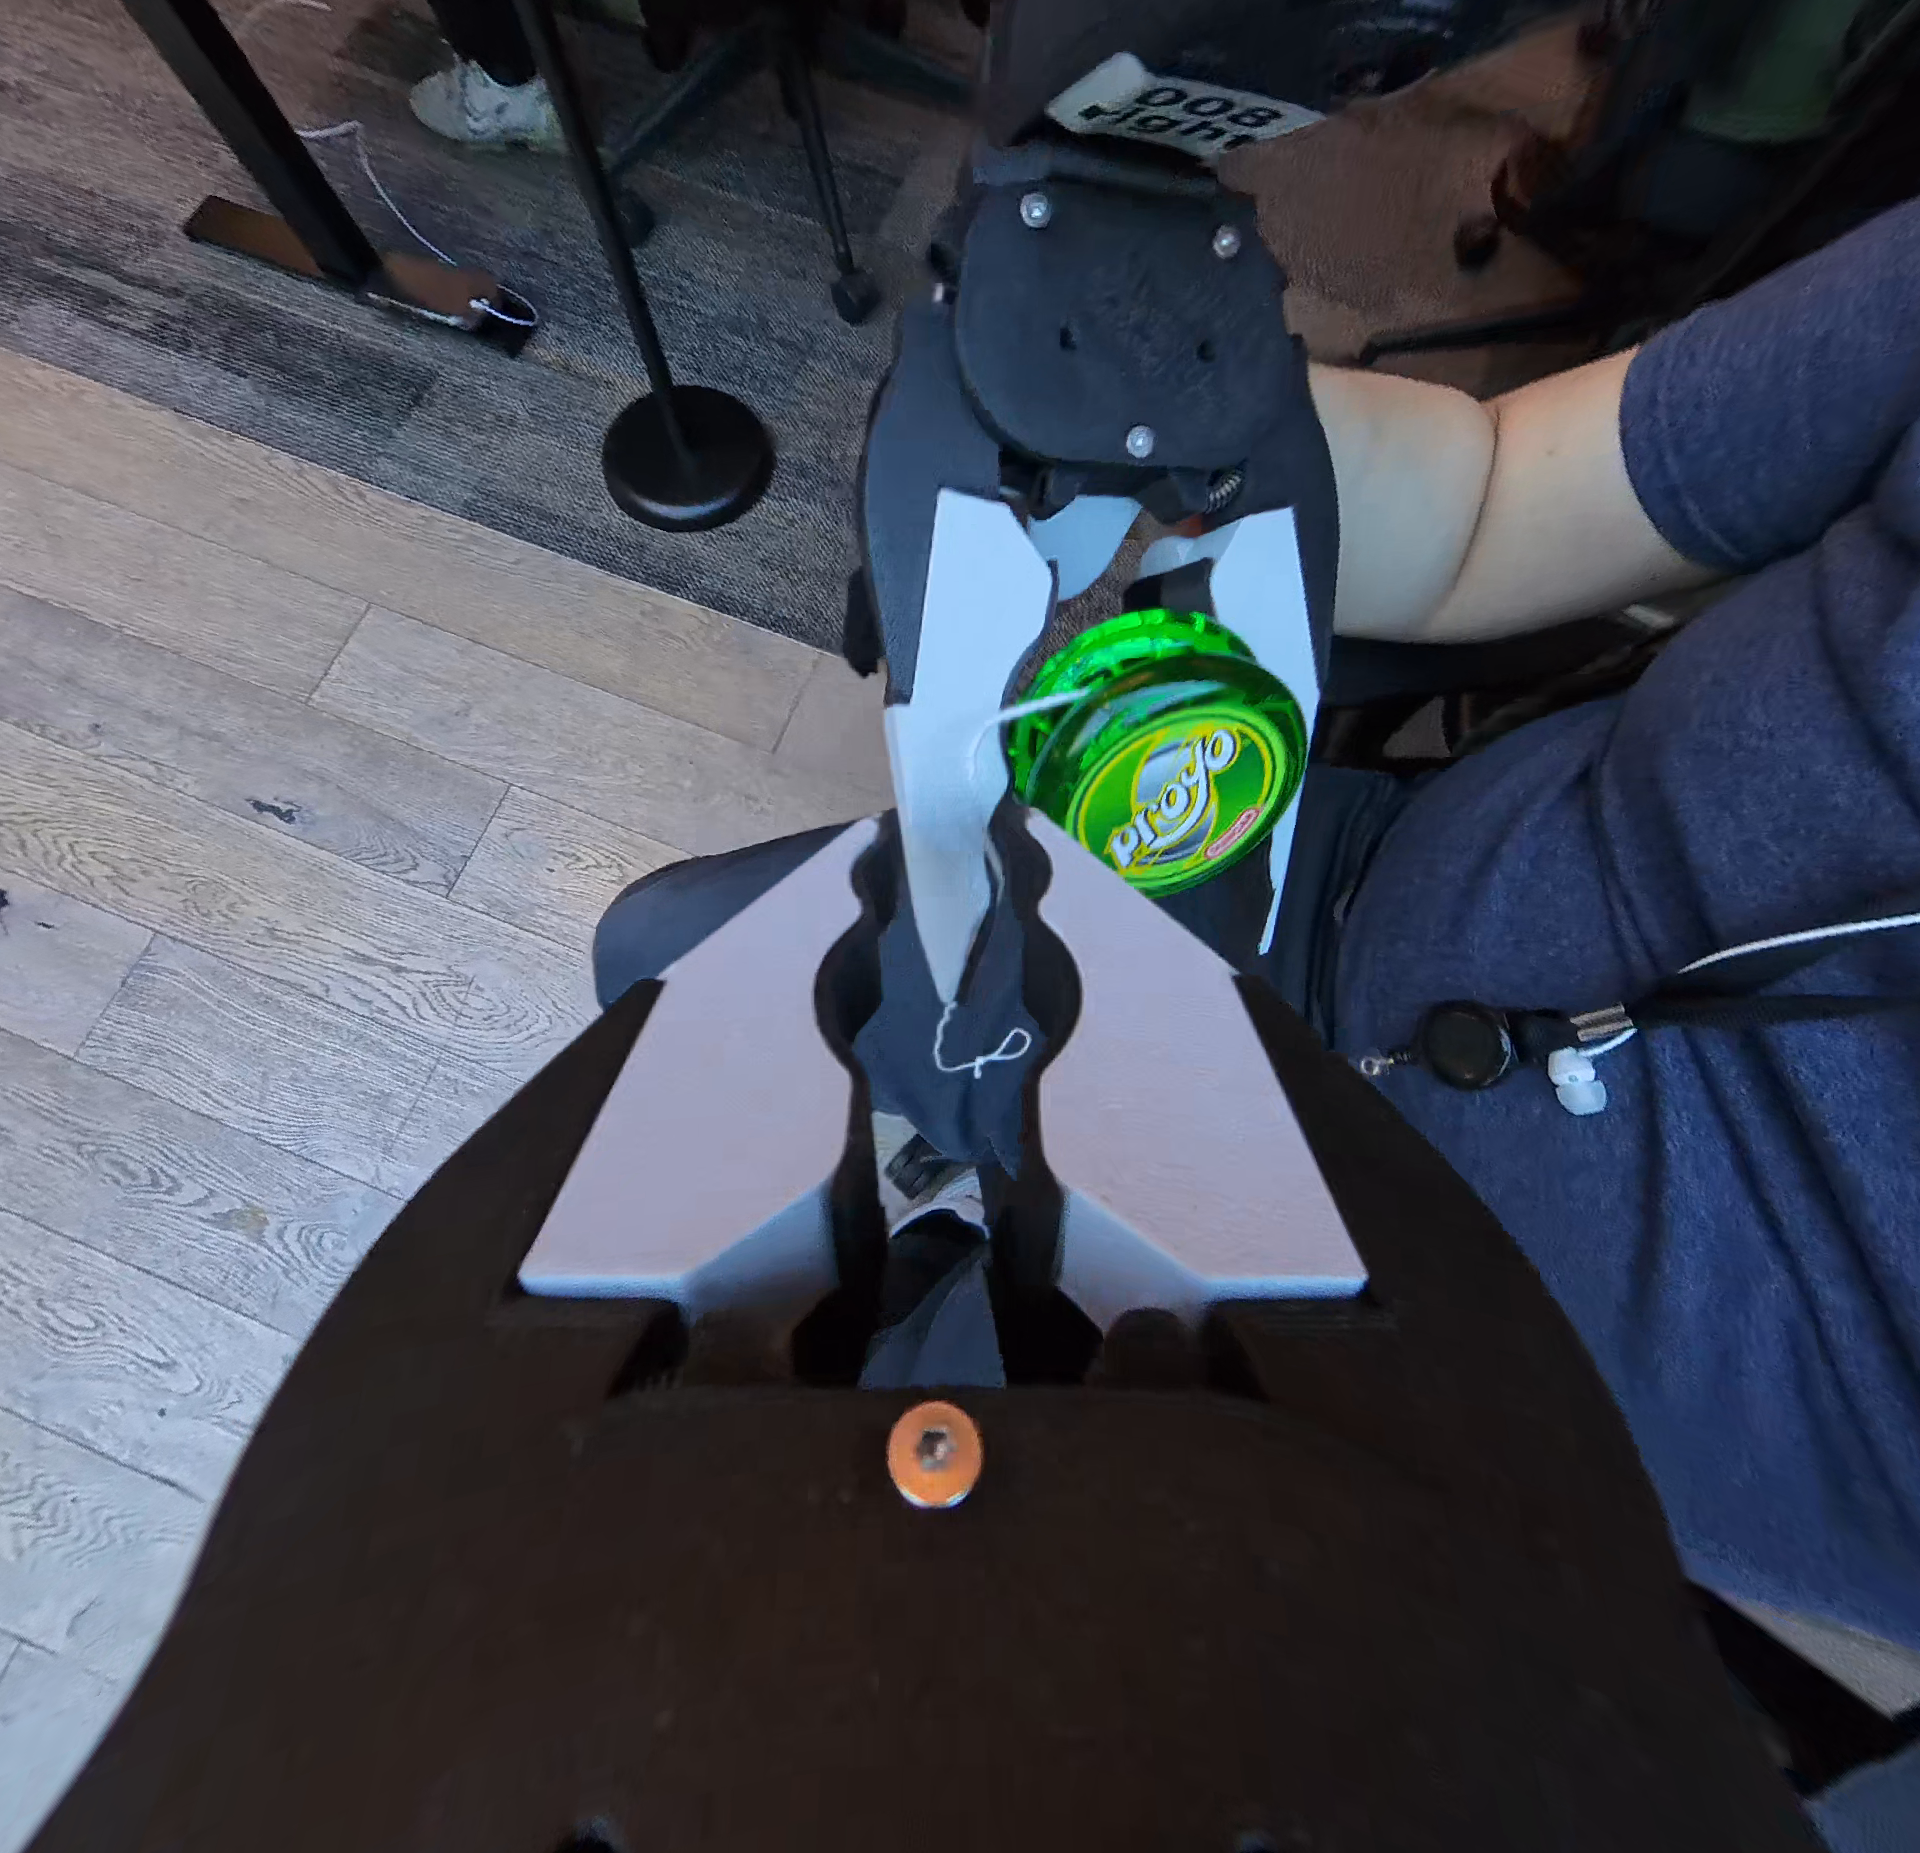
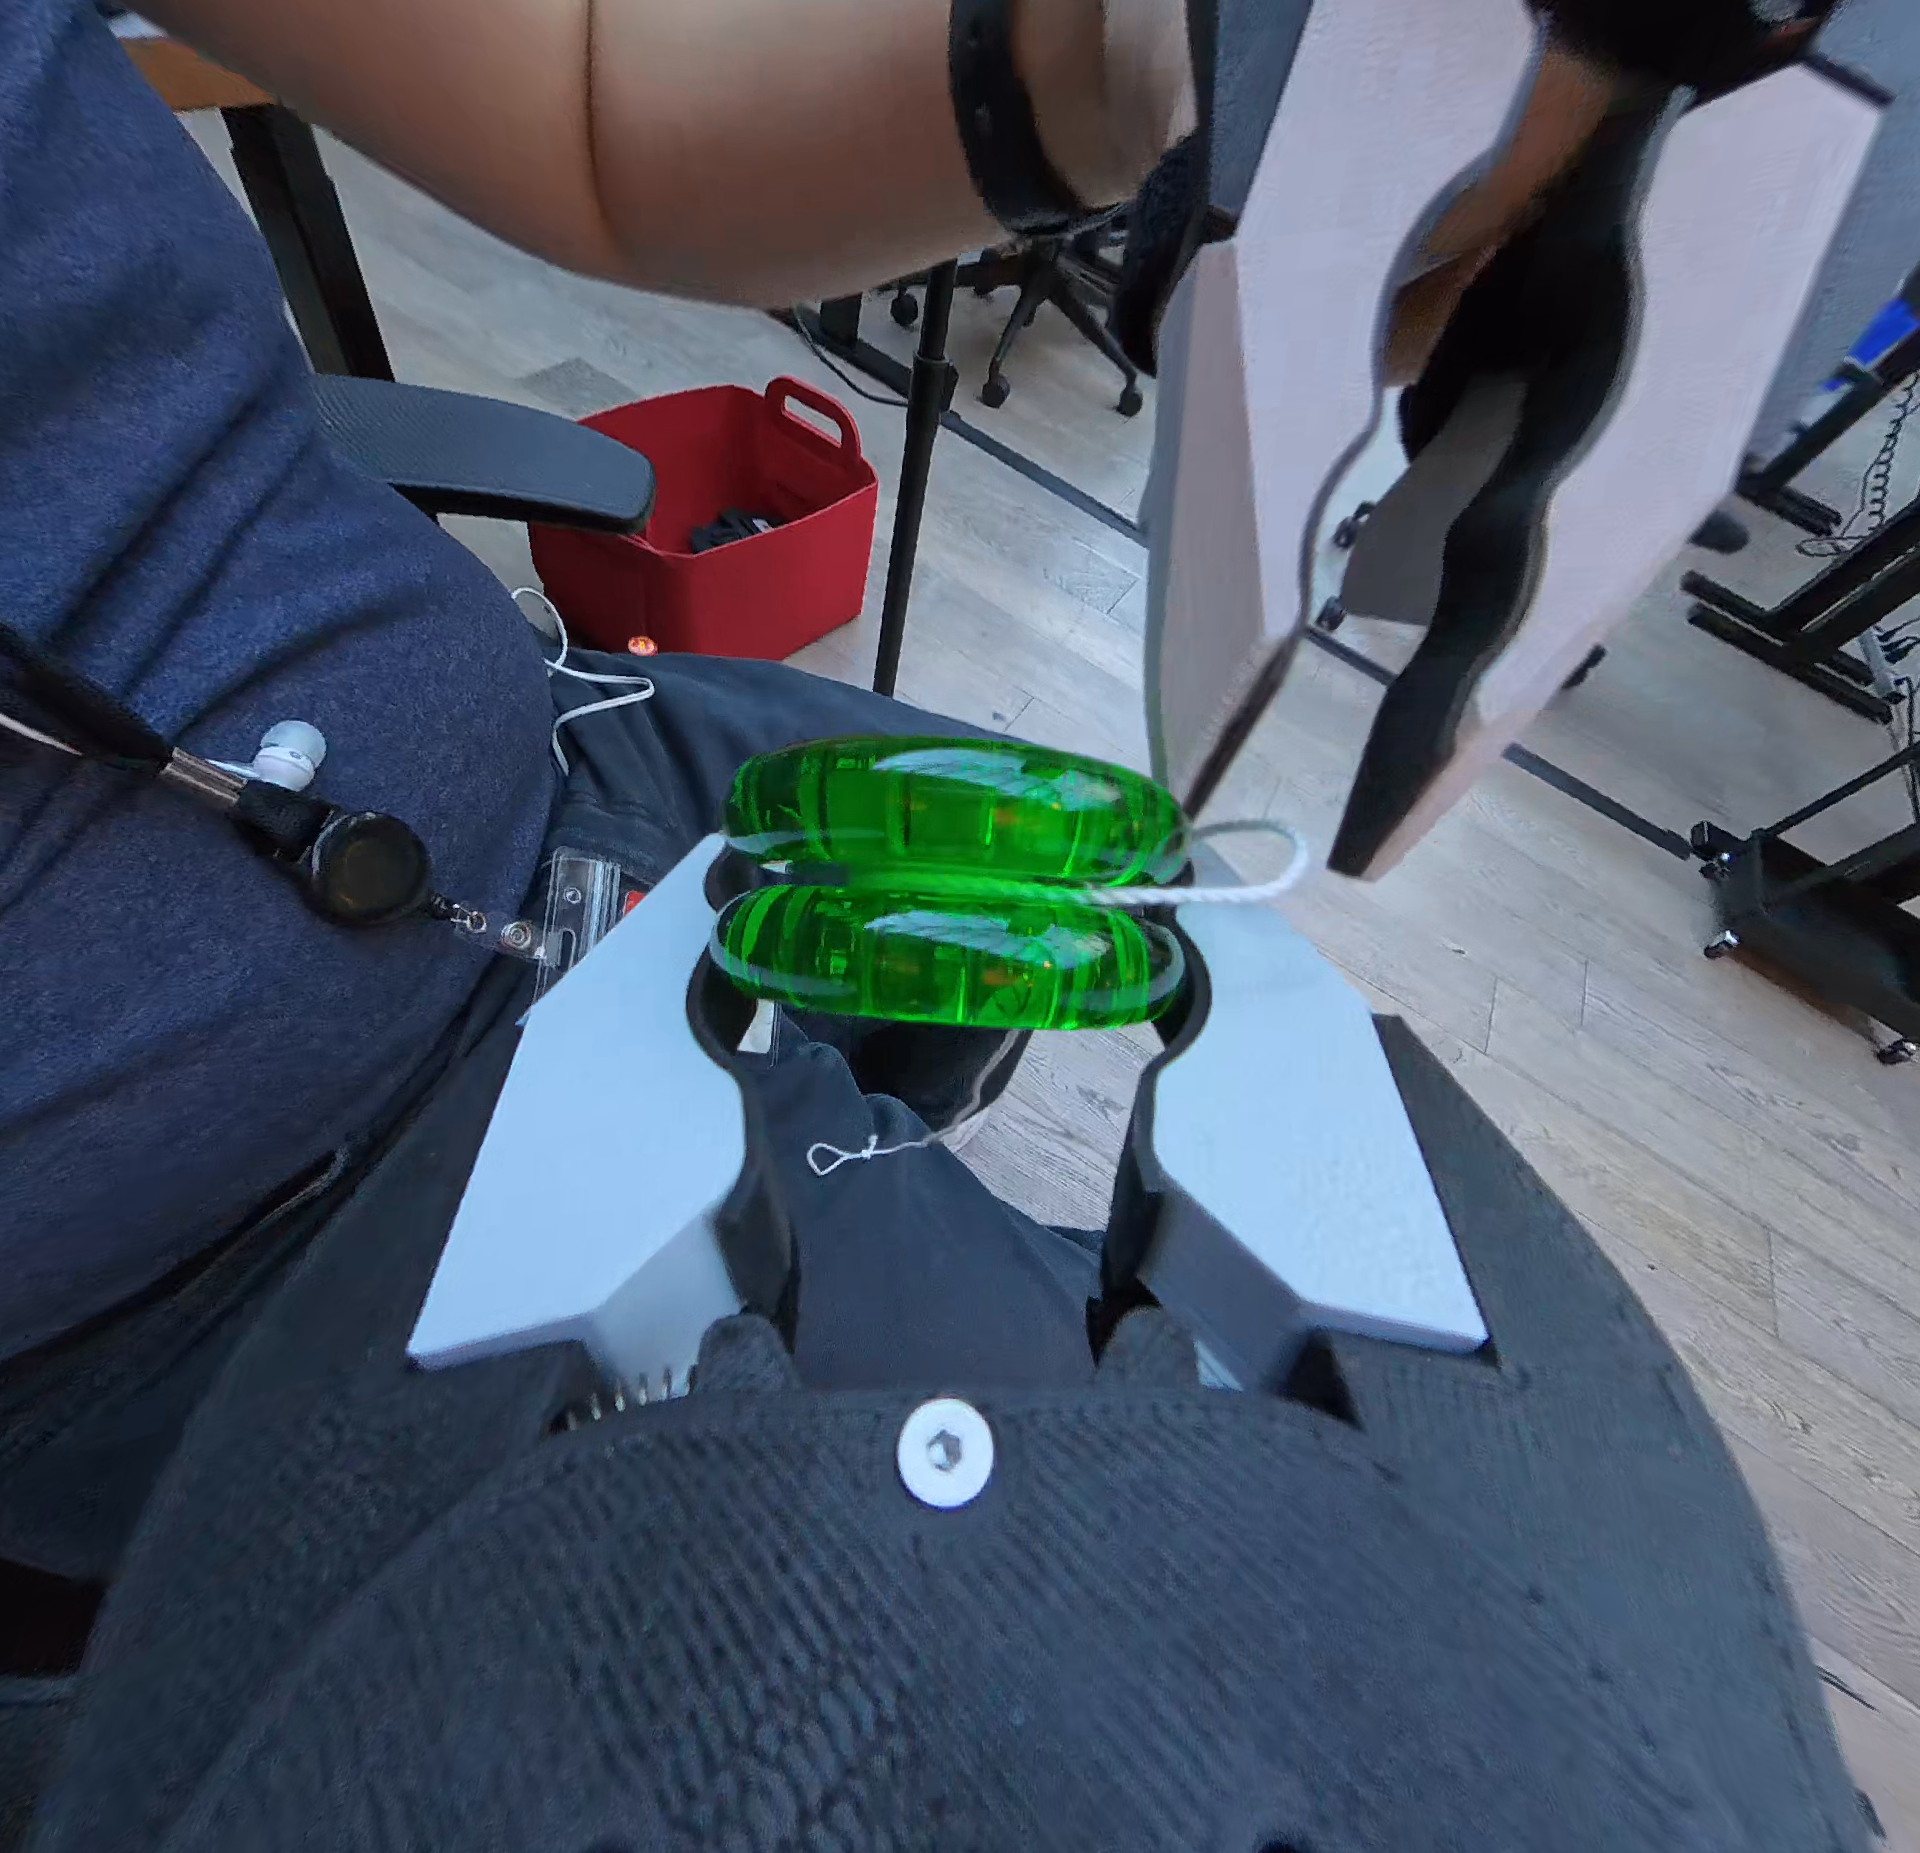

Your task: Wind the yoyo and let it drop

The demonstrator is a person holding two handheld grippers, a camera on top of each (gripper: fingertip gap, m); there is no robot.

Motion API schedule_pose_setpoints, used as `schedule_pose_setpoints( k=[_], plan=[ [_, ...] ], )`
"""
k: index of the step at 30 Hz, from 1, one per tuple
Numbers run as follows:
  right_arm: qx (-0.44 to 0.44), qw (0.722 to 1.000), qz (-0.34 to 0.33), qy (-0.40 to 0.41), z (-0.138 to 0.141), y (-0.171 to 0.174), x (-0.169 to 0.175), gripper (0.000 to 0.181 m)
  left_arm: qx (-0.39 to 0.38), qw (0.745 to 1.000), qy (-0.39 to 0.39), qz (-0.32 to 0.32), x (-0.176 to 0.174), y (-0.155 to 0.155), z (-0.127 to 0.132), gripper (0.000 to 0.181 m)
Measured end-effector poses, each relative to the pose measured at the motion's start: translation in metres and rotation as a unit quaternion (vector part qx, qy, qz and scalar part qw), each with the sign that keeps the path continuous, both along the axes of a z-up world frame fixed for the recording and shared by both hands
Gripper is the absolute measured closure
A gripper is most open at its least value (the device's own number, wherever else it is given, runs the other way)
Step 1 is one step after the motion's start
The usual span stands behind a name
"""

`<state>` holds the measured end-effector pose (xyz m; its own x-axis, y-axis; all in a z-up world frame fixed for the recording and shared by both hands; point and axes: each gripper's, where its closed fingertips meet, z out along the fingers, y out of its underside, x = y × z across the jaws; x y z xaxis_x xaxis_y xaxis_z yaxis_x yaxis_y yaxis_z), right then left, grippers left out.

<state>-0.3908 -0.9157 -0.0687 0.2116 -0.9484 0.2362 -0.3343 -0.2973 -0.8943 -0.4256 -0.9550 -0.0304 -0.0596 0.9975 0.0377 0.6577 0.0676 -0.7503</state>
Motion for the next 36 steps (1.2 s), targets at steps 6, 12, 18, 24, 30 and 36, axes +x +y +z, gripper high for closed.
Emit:
schedule_pose_setpoints(
  k=[6, 12, 18, 24, 30, 36],
  plan=[
    [0.005, 0.999, -0.030, -0.026, 0.017, -0.010, -0.013, 0.107, 0.080, 0.985, 0.141, 0.062, 0.019, 0.001, 0.001, 0.133],
    [-0.007, 0.998, -0.042, -0.042, 0.030, -0.009, -0.017, 0.107, 0.171, 0.958, 0.230, 0.033, -0.014, 0.017, -0.048, 0.129],
    [-0.010, 0.995, -0.084, -0.047, 0.033, -0.026, -0.030, 0.107, 0.173, 0.958, 0.228, 0.005, -0.033, 0.028, -0.064, 0.181],
    [0.007, 0.989, -0.143, -0.016, 0.017, -0.057, -0.055, 0.106, 0.109, 0.990, 0.094, 0.006, -0.011, 0.044, -0.079, 0.181],
    [-0.019, 0.979, -0.188, 0.080, -0.021, -0.074, -0.051, 0.105, 0.020, 0.999, -0.005, -0.040, -0.004, 0.066, -0.056, 0.181],
    [-0.037, 0.971, -0.181, 0.151, -0.050, -0.071, -0.035, 0.105, -0.065, 0.996, -0.019, -0.061, -0.017, 0.057, -0.016, 0.181]
  ],
)
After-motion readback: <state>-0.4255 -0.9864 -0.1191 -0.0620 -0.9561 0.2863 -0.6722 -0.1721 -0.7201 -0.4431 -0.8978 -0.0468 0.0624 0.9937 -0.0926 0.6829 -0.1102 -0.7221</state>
